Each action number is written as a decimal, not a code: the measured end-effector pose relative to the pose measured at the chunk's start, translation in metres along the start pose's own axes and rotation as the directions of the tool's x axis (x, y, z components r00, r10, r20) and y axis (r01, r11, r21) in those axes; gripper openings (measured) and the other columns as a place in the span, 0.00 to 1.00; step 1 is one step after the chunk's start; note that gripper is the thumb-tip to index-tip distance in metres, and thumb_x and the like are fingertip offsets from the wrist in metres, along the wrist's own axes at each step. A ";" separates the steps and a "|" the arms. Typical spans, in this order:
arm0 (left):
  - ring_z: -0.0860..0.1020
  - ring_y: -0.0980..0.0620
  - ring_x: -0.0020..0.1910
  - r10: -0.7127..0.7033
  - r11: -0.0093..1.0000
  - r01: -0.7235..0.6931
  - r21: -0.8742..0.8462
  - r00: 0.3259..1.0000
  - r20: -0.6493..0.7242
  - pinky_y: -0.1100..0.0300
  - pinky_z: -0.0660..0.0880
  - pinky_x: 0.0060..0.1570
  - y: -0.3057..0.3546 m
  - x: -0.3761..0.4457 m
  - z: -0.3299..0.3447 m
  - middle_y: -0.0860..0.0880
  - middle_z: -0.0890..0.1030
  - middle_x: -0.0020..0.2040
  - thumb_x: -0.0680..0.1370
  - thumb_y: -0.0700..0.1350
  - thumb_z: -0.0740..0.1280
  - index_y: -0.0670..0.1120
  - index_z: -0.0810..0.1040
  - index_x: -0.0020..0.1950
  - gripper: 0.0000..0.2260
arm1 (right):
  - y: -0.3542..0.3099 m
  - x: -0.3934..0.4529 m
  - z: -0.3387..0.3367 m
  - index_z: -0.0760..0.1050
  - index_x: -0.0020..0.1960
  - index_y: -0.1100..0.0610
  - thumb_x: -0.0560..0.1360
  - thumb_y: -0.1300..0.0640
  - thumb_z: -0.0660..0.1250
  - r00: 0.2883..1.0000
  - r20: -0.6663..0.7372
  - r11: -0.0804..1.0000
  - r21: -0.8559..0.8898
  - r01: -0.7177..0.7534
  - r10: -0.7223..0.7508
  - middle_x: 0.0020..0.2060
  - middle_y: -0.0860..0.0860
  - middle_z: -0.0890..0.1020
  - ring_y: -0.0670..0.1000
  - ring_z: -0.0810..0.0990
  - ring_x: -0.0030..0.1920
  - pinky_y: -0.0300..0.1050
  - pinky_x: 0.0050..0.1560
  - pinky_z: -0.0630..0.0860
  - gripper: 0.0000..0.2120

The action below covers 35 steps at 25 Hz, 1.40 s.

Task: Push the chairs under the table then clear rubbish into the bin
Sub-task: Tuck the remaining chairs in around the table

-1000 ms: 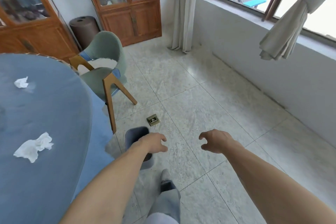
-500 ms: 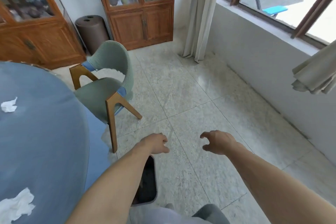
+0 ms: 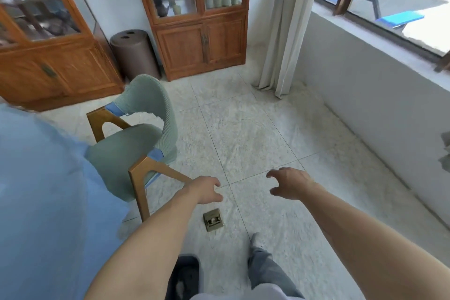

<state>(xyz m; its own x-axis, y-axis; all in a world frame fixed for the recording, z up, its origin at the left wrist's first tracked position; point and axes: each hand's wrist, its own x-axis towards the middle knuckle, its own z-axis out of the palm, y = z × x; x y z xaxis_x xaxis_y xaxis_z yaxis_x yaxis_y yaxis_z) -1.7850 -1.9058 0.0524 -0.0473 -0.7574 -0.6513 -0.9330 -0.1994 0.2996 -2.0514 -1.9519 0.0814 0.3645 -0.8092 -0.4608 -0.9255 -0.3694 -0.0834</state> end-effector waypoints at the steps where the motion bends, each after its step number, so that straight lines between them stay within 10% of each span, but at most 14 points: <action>1: 0.71 0.47 0.69 -0.007 1.000 0.007 -0.013 1.000 -0.006 0.53 0.72 0.64 0.007 0.014 -0.014 0.47 0.70 0.73 0.76 0.57 0.69 0.52 0.67 0.75 0.29 | 0.012 0.018 -0.014 0.64 0.74 0.44 0.77 0.44 0.65 1.000 0.001 1.000 -0.010 0.005 -0.005 0.67 0.48 0.75 0.52 0.75 0.65 0.46 0.55 0.73 0.26; 16: 0.62 0.46 0.74 -0.148 0.987 0.136 -0.081 0.975 -0.168 0.45 0.65 0.68 0.016 0.177 -0.161 0.49 0.65 0.75 0.74 0.64 0.66 0.55 0.65 0.76 0.32 | 0.047 0.256 -0.139 0.61 0.75 0.44 0.77 0.40 0.63 0.975 0.009 0.974 -0.048 0.222 -0.222 0.67 0.49 0.74 0.54 0.75 0.64 0.50 0.58 0.72 0.29; 35: 0.55 0.44 0.77 -0.568 0.758 0.389 -0.524 0.788 -0.236 0.46 0.63 0.71 -0.188 0.343 -0.368 0.48 0.55 0.79 0.75 0.59 0.68 0.53 0.56 0.80 0.36 | -0.162 0.646 -0.322 0.61 0.76 0.44 0.76 0.42 0.63 0.771 0.243 0.709 -0.302 0.637 -0.589 0.71 0.50 0.71 0.55 0.72 0.68 0.52 0.65 0.70 0.29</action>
<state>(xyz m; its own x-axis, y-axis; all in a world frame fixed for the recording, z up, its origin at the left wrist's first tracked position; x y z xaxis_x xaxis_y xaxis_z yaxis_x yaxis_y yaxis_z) -1.4943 -2.3566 0.0288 0.5771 -0.6305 -0.5191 -0.5383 -0.7716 0.3388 -1.6334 -2.5617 0.0818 0.8012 -0.2952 -0.5206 -0.3929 -0.9156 -0.0856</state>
